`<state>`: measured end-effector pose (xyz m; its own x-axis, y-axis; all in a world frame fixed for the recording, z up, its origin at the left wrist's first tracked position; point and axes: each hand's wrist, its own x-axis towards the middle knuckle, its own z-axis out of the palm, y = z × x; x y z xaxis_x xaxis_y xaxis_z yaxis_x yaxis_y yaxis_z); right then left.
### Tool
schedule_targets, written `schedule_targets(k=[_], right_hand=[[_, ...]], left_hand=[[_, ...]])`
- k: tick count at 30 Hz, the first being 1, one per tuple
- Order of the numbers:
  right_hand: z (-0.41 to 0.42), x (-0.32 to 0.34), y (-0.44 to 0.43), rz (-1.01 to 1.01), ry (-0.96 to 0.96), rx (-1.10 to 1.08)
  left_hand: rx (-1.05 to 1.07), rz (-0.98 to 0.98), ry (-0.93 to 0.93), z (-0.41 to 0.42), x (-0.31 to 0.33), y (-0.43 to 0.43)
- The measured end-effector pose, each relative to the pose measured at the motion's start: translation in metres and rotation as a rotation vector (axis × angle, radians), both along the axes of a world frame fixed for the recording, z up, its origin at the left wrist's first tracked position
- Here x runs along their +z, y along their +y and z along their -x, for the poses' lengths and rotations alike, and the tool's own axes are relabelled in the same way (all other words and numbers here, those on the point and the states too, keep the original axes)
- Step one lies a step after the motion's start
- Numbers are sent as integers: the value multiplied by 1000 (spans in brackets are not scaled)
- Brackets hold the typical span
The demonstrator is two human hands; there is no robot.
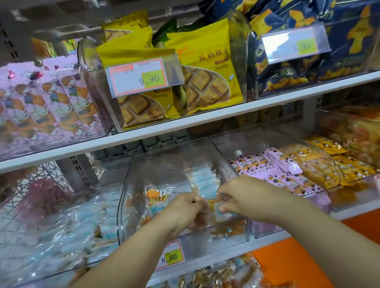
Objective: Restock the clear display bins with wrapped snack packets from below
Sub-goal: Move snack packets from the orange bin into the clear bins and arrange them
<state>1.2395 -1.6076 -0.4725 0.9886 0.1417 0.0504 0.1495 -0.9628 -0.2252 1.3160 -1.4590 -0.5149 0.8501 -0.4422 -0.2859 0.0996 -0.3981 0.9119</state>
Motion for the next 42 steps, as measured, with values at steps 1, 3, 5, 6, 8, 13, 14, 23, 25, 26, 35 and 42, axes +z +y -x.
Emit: schedule_targets(k=[1,3,5,6,8,13,14,23,25,26,35,42], right_hand=[[-1,-1,3,64,-10,-12],[-2,-3,9,215,-45,-40],[-1,-9,12,344,-102,-38],[-1,-12,12,392,-125,-26],[-1,-17,9,424,-146,-9],[1,-20,1,299,-64,16],[3,-17,-2,257,-79,16],[19,-4,-18,261,-175,-76],[17,-10,-15,261,-144,-100],[16,-13,-13,281,-139,-102],[14,-22,-9,338,-208,-126],[12,-25,-7,344,-167,-138]], left_hand=[[4,-15,-22,-1,-2,0],[13,-43,-58,-3,-5,1],[20,-34,-44,-6,-8,1],[20,-8,-11,-5,-8,1],[-3,46,47,-2,-5,1],[-157,141,-38,5,8,11],[-216,98,-134,6,9,14],[-375,-256,-744,9,0,11],[-404,-298,-767,10,0,10],[-420,-330,-757,9,1,10],[-490,-322,-245,6,4,8],[-486,-302,-233,14,4,8]])
